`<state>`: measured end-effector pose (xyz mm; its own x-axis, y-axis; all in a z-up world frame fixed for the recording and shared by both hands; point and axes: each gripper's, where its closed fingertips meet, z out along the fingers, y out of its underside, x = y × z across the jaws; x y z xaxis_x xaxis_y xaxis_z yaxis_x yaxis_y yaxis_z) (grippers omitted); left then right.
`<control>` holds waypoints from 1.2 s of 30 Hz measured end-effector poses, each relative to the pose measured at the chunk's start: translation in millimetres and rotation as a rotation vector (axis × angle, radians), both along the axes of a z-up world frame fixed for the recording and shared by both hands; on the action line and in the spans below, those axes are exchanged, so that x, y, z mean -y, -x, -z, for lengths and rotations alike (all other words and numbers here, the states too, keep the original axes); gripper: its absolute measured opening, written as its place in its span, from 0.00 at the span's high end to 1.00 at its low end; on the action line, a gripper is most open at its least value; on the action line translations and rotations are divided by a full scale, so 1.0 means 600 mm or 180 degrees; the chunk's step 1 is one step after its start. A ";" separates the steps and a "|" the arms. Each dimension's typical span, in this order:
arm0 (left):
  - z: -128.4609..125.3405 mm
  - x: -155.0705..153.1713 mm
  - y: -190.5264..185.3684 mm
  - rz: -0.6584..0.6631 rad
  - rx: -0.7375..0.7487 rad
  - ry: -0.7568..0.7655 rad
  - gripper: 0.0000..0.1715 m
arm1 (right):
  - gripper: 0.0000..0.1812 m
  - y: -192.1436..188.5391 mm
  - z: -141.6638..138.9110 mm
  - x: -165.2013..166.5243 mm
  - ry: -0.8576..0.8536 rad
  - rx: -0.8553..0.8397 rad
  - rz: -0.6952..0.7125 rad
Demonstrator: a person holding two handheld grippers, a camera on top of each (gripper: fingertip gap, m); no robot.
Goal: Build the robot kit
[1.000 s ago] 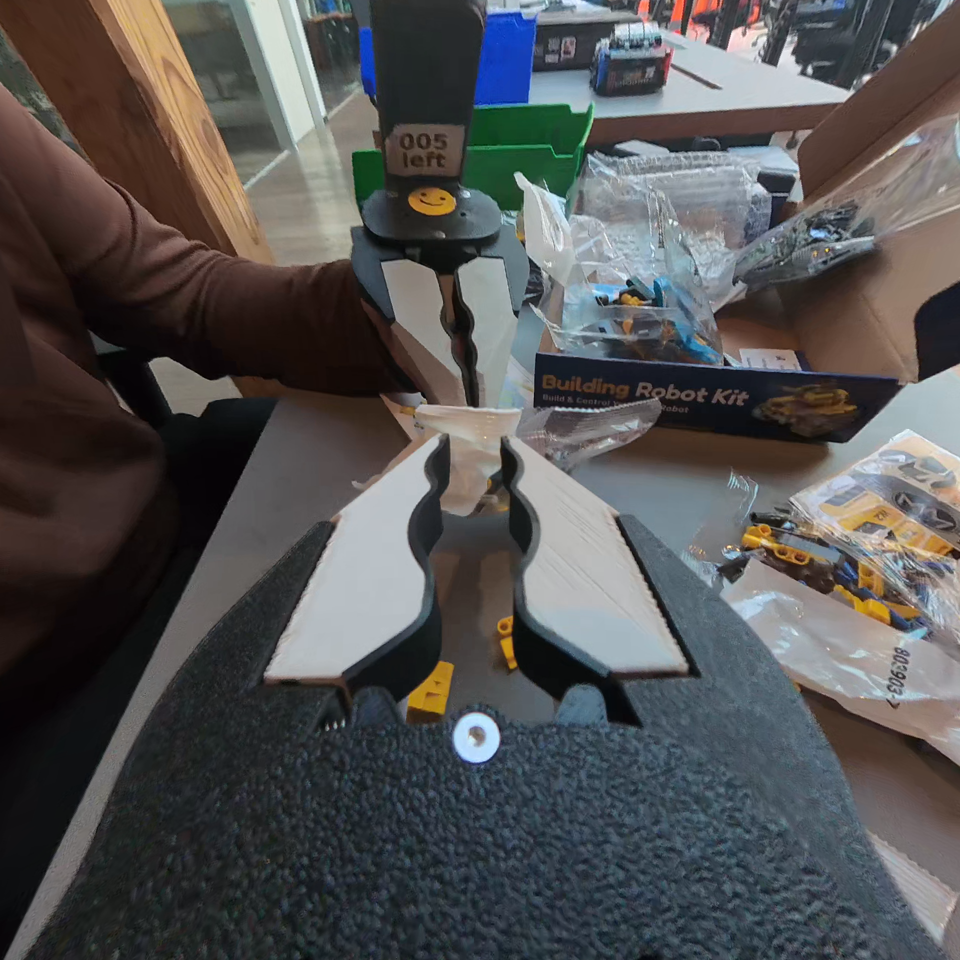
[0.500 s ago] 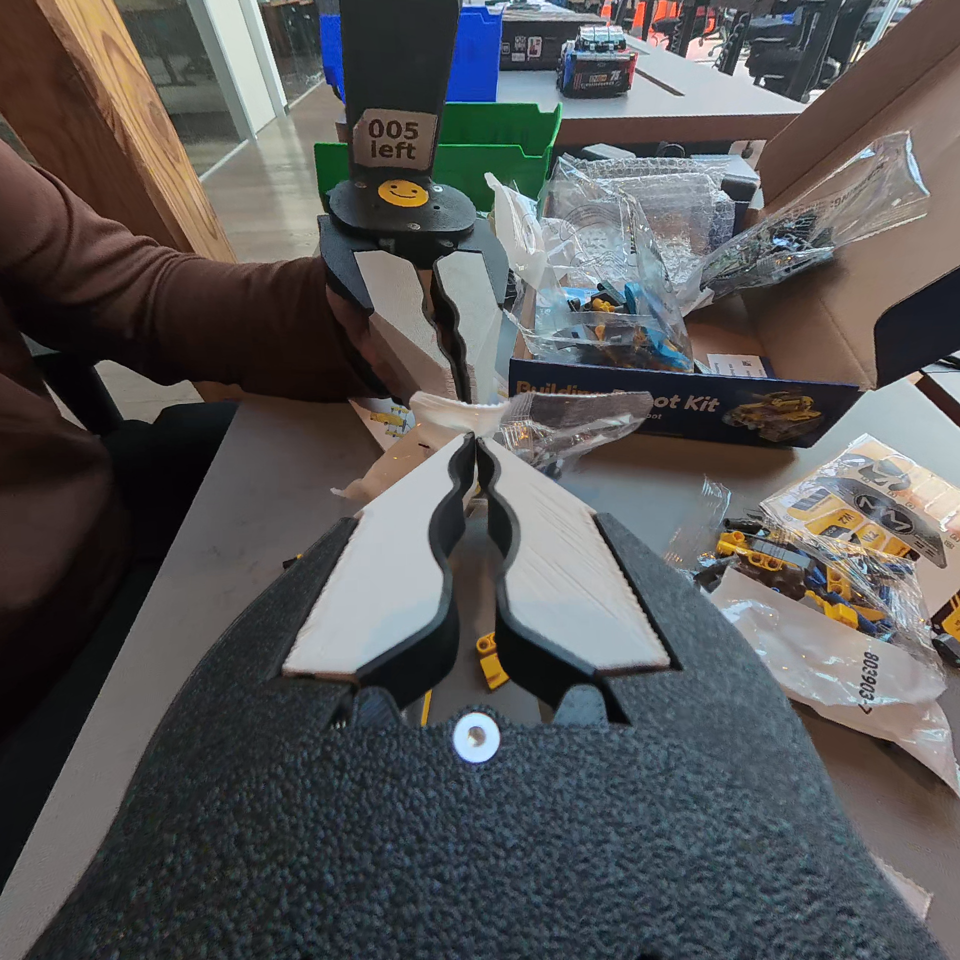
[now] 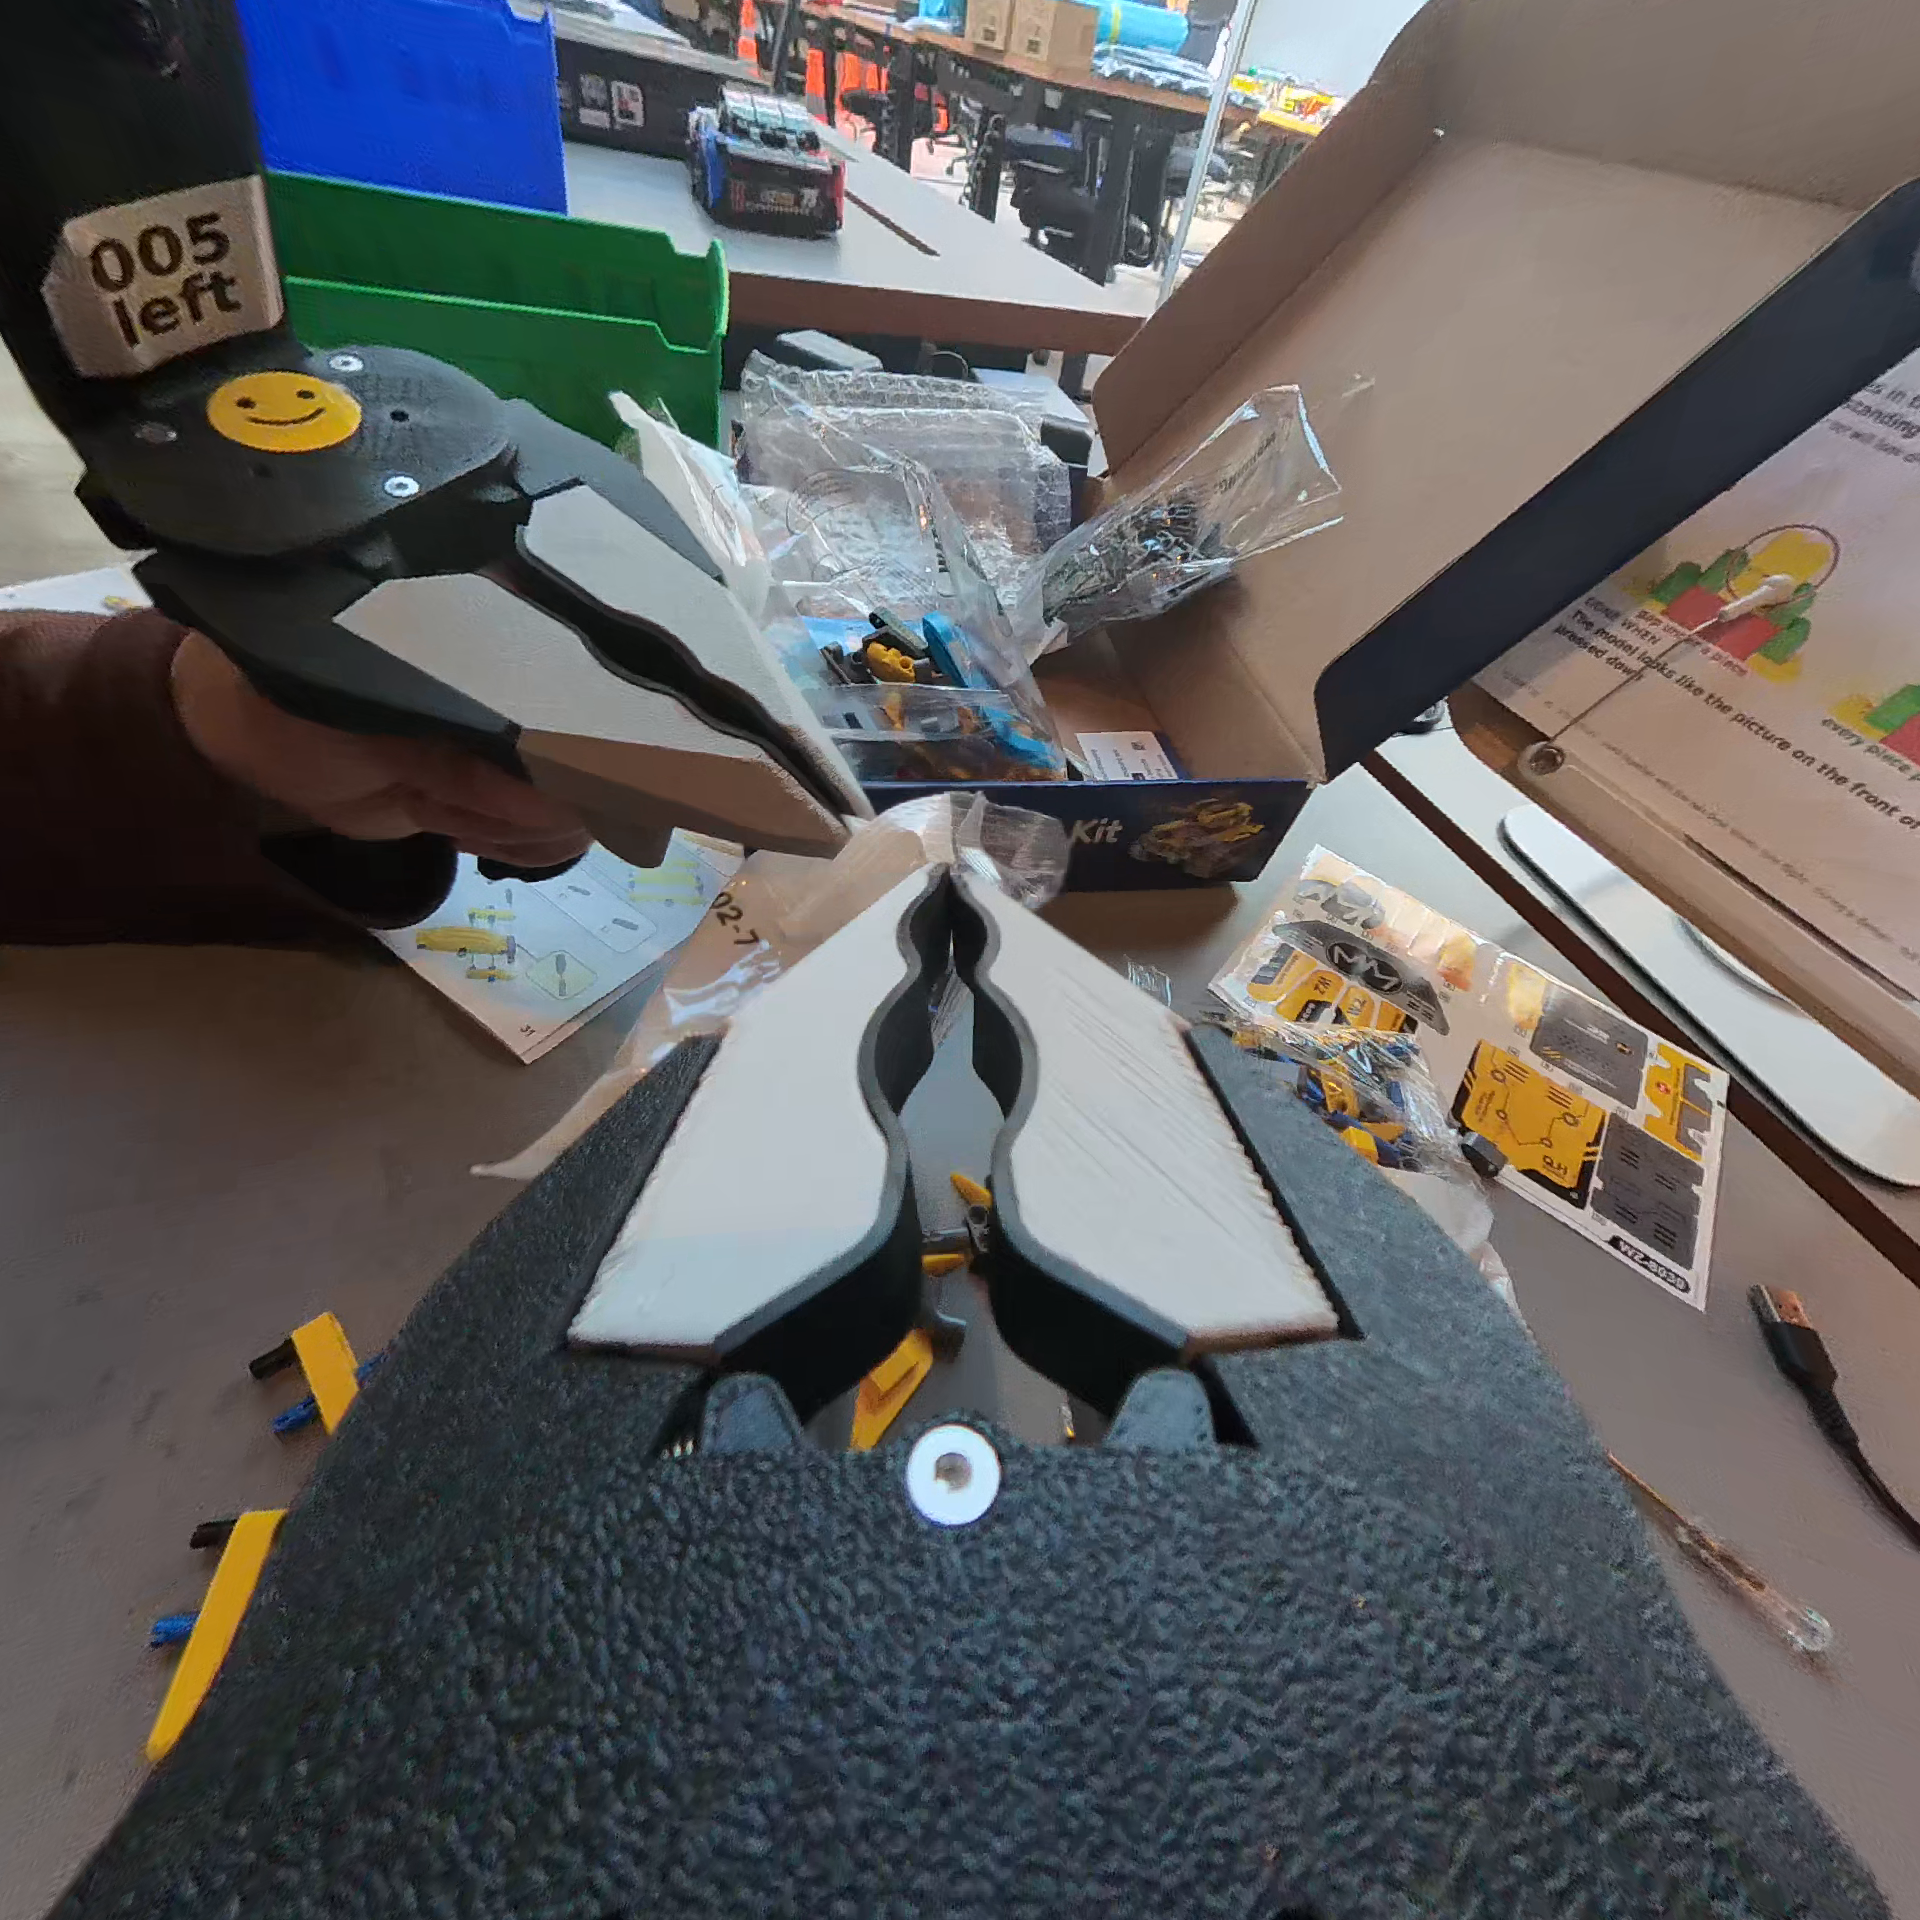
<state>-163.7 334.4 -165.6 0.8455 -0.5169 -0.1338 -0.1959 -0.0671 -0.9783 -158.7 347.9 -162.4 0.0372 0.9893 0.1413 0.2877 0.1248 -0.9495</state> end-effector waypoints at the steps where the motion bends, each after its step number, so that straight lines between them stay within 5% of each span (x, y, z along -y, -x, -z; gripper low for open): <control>1: 0.001 0.001 -0.001 -0.0020 -0.0045 -0.0007 1.00 | 1.00 0.001 0.000 0.000 0.0054 0.0013 0.0002; 6: 0.005 -0.003 0.002 0.0086 0.0074 0.0015 1.00 | 1.00 0.003 0.009 0.001 0.0050 0.0052 -0.0008; 12: -0.003 0.005 -0.008 0.0254 0.0118 -0.0039 1.00 | 0.99 -0.028 -0.035 0.011 0.0463 -0.0332 -0.0464; 18: -0.001 0.011 -0.023 0.0387 0.0098 -0.0051 1.00 | 0.86 -0.022 -0.002 0.019 0.0525 0.0034 -0.0545; 21: -0.003 0.015 -0.025 0.0430 0.0054 -0.0080 1.00 | 0.89 -0.017 0.005 0.027 0.0597 0.0068 -0.0620; 22: -0.002 0.015 -0.026 0.0455 0.0062 -0.0066 1.00 | 0.96 -0.019 0.007 0.031 0.0601 0.0099 -0.0678; 31: 0.009 -0.003 -0.009 0.0128 0.0177 0.0098 1.00 | 1.00 0.009 0.009 -0.002 -0.0382 0.0053 0.0175; 36: -0.001 -0.015 0.004 -0.0276 -0.0005 -0.0122 1.00 | 1.00 0.026 -0.002 -0.018 -0.0097 -0.0135 0.0399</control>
